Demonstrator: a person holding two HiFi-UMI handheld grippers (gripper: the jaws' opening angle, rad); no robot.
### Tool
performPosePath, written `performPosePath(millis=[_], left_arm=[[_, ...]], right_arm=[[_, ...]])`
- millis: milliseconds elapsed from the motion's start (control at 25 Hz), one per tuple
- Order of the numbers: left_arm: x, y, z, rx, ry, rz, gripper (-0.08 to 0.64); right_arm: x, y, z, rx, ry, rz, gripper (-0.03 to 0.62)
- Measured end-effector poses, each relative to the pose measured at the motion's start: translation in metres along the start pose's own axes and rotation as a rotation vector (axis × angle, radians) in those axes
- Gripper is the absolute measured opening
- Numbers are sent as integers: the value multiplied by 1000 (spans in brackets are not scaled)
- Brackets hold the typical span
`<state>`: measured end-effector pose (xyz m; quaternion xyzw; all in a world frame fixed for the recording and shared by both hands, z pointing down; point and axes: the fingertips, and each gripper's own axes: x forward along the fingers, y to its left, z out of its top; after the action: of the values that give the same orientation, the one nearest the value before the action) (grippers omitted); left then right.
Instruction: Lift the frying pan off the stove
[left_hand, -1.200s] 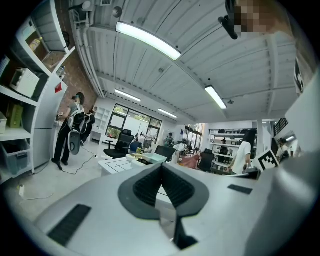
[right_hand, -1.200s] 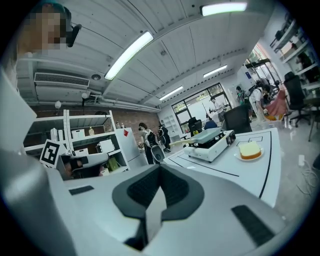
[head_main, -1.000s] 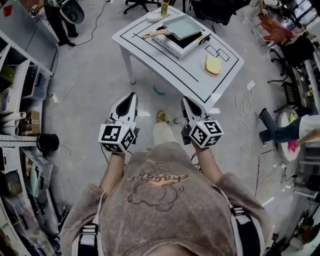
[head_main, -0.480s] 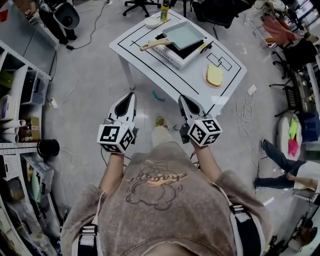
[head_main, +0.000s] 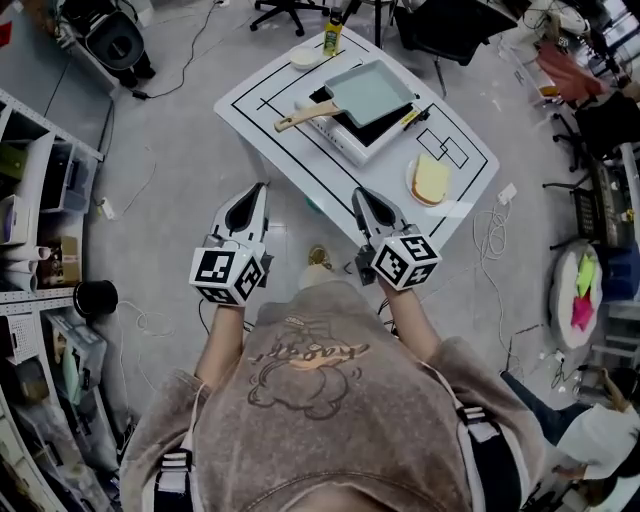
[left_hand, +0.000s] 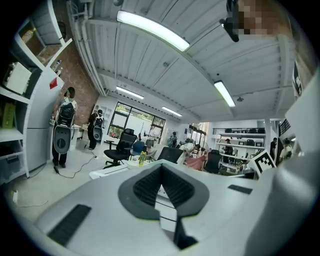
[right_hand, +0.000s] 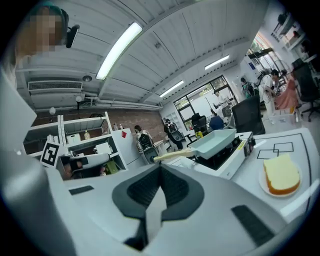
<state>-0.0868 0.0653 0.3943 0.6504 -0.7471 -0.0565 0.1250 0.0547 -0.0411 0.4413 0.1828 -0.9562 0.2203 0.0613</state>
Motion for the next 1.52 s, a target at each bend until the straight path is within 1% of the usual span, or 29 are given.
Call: performPosePath(millis=[200, 480, 640, 760, 1000, 1280, 1520], left_arm=[[35, 11, 8, -12, 0, 20, 8], [84, 21, 18, 3, 3, 47, 8], [99, 27, 20, 3, 2, 72, 8], [107, 29, 25, 8, 2, 70, 8], [123, 37, 30, 13, 7, 42, 8], [136, 48, 38, 24, 24, -34, 8], [143, 52, 41, 29, 33, -97, 8]], right_arm=[[30, -19, 16, -5, 23, 31, -3], [64, -53, 32, 6, 43, 60, -3], [75, -67, 37, 23, 49, 74, -3], [81, -73, 40, 34, 51, 74, -3], [96, -76, 43, 41, 47, 59, -3], [103, -76, 49, 50, 12, -6, -3], [110, -68, 53, 56, -20, -36, -3]])
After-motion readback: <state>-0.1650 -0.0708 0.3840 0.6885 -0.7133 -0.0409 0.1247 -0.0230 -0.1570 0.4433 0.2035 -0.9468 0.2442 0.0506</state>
